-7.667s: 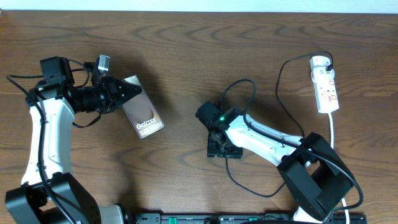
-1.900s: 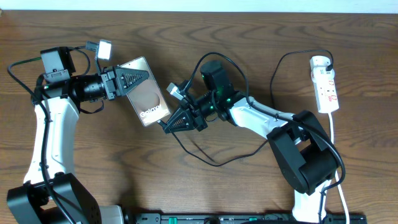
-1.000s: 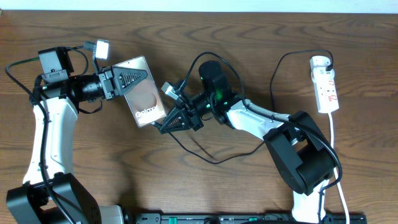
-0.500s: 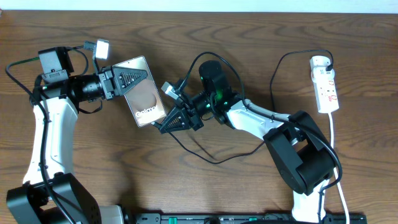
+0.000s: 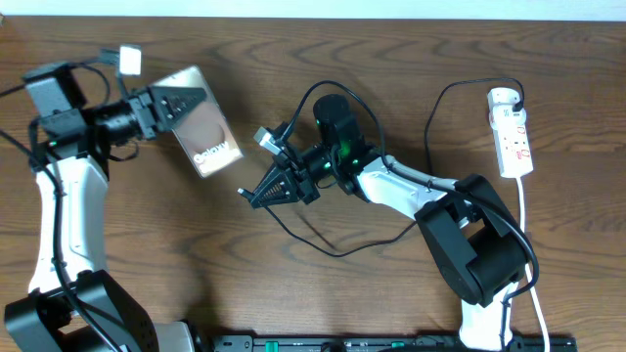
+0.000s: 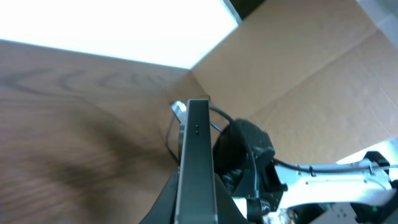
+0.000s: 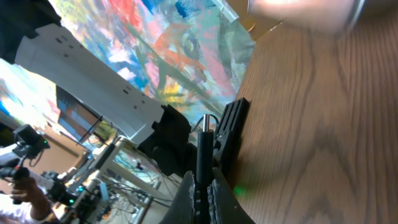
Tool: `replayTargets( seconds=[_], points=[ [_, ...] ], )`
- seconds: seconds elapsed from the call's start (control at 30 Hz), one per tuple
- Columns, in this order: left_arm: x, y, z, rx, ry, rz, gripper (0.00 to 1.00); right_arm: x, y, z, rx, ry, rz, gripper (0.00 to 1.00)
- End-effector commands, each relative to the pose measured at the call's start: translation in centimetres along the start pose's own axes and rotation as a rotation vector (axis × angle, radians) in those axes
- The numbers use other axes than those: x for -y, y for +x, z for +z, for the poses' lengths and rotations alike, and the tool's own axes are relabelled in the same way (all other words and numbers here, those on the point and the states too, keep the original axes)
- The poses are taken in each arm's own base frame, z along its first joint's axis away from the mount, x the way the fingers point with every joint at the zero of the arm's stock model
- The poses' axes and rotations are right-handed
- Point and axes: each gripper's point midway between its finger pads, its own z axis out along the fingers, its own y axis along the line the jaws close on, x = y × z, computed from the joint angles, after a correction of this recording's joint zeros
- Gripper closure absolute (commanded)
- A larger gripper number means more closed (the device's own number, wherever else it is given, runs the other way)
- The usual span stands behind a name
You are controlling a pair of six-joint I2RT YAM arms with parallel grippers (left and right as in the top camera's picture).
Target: Plug charger to phone and switch on socket
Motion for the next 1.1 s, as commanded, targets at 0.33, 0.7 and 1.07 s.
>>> replayTargets(
  seconds=[0.33,0.7,1.07],
  points=[
    [1.2,-2.1,-1.0,0.024,0.031,-0.174,0.93,8.0,0.8,-8.0,0.207,0.443,0.473,0.99],
    [0.8,-2.3,-1.0,0.036,0.008,-0.173,0.93,10.6,11.4,-20.1,0.107,1.292,1.013,0.99],
    [0.8,-2.2,-0.9,0.033,0.010,-0.173,0.93,5.0,18.3,-20.7,-0.221,1.521,1.263,0.99]
  ],
)
